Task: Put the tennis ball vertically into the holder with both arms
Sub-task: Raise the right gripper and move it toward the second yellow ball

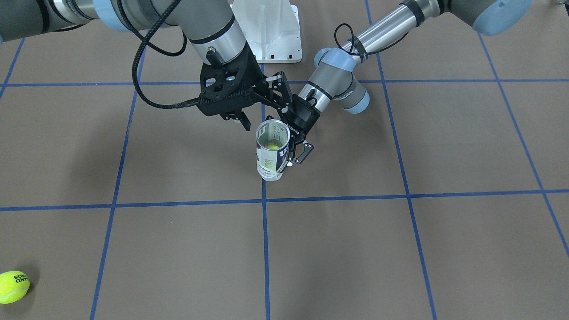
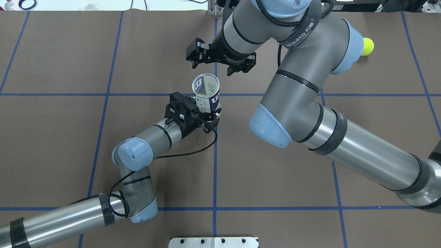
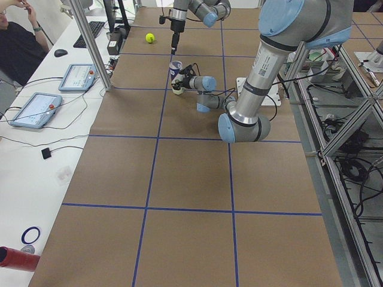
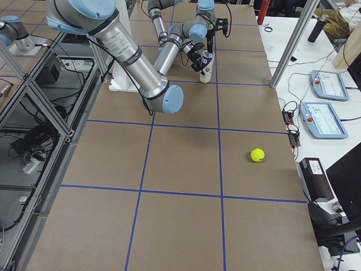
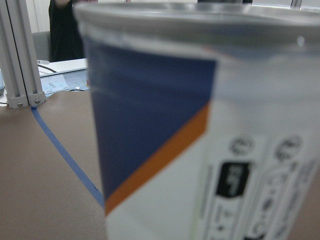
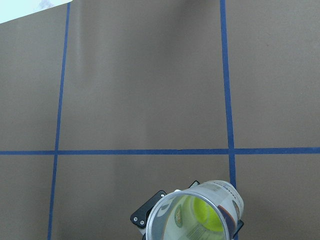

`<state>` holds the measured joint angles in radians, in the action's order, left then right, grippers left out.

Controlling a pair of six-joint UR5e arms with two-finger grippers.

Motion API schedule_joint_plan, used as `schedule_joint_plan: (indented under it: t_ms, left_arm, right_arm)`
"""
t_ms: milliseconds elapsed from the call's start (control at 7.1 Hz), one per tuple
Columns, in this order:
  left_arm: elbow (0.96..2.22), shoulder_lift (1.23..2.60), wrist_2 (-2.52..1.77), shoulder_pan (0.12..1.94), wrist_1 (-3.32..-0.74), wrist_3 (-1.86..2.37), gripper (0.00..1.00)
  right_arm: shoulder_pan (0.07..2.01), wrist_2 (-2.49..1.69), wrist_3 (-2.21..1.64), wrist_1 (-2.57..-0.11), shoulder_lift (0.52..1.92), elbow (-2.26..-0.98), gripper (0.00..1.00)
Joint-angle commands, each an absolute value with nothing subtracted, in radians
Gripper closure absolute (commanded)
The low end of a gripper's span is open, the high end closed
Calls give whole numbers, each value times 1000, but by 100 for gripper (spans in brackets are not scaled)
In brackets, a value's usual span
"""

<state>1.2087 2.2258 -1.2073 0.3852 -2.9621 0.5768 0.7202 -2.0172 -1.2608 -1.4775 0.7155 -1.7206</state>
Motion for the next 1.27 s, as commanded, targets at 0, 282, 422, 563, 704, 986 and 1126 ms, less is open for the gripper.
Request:
schedule_joint_plan:
  t_ms: [0, 282, 422, 563, 704, 986, 1126]
  left_arm:
    - [1209, 2226, -1207, 385, -2962, 577, 15]
    - [1209, 2226, -1207, 385, -2962, 577, 1]
    - [1209, 2226, -1209, 385, -2962, 577, 1]
    - [1210, 2226, -1210, 385, -2962, 578, 1]
    - [1213, 2226, -1212, 385, -2962, 580, 1]
    - [1216, 2229, -1212, 383, -2962, 580, 1]
    - [1221, 2229, -1212, 383, -2962, 580, 1]
  right_arm:
    - [724, -2017, -1261, -1479, 718, -1723, 0]
    - [730, -2019, -1261, -1477, 718, -1723, 0]
    - [732, -2019, -1261, -1479, 718, -1723, 0]
    - [741, -2020, -1258, -1479, 719, -1721, 0]
    - [765, -2057, -1255, -1480, 722, -1721, 0]
    - [939, -2225, -1182, -1485, 797, -1720, 0]
    - [1027, -2261, -1008, -1486, 884, -1710, 0]
